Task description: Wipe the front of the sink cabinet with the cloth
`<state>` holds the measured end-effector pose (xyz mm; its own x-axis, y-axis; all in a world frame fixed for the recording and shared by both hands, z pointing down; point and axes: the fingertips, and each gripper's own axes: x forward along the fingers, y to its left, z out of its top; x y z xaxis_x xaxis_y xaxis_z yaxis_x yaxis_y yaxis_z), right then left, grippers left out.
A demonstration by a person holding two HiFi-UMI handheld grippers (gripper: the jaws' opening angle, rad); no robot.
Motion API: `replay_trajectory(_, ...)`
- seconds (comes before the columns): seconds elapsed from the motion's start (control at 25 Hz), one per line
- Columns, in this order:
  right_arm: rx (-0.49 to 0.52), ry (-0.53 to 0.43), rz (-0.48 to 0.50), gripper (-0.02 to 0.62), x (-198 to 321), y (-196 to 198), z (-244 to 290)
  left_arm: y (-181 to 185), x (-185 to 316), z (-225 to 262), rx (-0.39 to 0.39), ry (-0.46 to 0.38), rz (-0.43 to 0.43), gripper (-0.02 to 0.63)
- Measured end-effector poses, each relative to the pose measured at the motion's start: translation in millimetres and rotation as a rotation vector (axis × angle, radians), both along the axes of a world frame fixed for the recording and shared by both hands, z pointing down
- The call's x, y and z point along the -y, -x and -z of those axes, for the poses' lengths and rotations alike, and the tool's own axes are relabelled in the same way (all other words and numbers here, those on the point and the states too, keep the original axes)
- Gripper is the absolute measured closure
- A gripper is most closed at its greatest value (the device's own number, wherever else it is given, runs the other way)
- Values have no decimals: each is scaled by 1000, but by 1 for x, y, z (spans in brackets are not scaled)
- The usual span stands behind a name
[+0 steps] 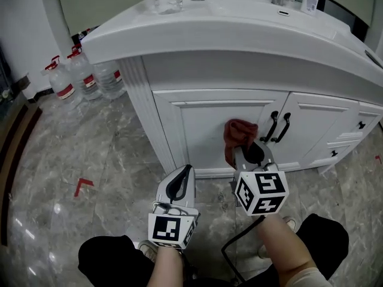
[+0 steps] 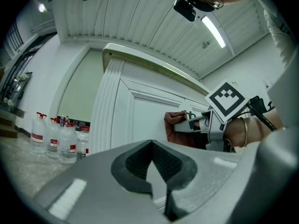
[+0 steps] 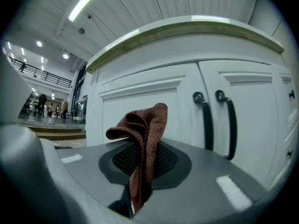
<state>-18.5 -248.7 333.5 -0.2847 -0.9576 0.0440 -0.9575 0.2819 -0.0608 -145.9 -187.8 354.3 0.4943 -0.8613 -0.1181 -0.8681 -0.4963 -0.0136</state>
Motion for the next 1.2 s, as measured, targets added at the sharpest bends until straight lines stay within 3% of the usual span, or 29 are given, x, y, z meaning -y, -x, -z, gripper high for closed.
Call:
replay_trajectory(0.4,21,58,232,514,4,140,-48,90,6,-14,-16,36,167,606)
replay_trajectory(0.56,27,71,272,514,7,170,-61,112,9,-11,-60,47,210,606)
replay_trajectory(0.88,33,65,261,512,16,163,-61,104,13,-16,-36,42,186,606)
replay_trajectory(1.2,11,69,165,514,14,106,-66,70,17,-17,-54,40,136,606)
